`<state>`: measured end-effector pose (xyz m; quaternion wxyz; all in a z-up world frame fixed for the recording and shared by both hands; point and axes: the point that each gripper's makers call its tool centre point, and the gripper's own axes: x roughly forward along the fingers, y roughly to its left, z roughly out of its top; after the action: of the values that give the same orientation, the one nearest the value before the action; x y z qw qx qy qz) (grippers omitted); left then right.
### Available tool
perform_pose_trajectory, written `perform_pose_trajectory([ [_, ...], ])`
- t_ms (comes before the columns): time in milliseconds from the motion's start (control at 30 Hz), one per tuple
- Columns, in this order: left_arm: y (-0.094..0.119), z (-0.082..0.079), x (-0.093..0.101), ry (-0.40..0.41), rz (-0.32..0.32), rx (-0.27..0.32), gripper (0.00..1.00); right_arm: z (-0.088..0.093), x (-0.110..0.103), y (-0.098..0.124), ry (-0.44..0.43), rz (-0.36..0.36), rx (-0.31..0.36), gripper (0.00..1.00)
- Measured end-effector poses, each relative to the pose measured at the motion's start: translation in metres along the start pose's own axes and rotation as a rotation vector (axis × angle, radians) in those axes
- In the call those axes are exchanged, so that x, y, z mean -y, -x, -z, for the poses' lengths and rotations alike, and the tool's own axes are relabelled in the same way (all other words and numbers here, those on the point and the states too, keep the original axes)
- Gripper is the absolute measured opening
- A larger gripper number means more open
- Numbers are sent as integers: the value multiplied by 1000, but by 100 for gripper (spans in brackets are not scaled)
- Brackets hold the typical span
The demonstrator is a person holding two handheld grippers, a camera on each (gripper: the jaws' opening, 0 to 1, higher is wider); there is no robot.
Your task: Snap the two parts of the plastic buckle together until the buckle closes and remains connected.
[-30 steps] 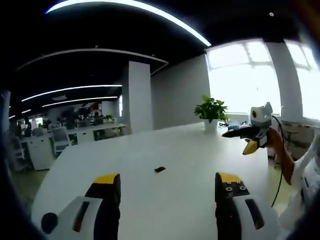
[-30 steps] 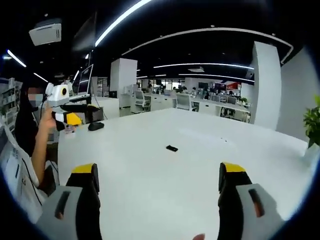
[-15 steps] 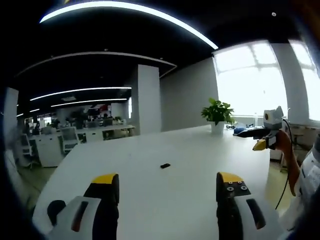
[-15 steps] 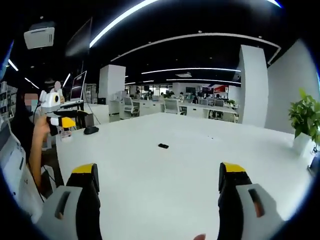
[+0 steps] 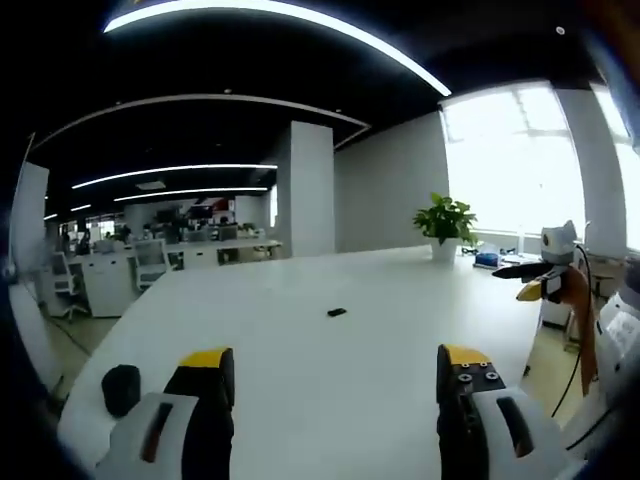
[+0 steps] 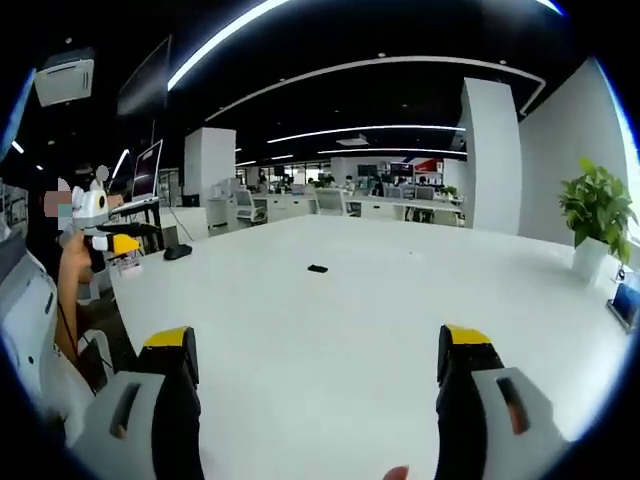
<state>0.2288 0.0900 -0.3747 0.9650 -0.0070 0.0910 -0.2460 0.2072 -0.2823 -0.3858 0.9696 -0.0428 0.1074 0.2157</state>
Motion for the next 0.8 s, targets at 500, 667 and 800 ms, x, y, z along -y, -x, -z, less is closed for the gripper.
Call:
perform_pose_trajectory([
  [500, 11, 13, -6, 24, -25, -11, 84, 5, 5, 13, -20, 59, 20, 100],
  [667, 15, 11, -3, 12, -19, -6, 84, 3, 6, 13, -19, 55, 15, 100],
  [800, 18, 10, -2, 9, -21, 1, 84, 3, 2, 12, -17, 47, 15, 100],
])
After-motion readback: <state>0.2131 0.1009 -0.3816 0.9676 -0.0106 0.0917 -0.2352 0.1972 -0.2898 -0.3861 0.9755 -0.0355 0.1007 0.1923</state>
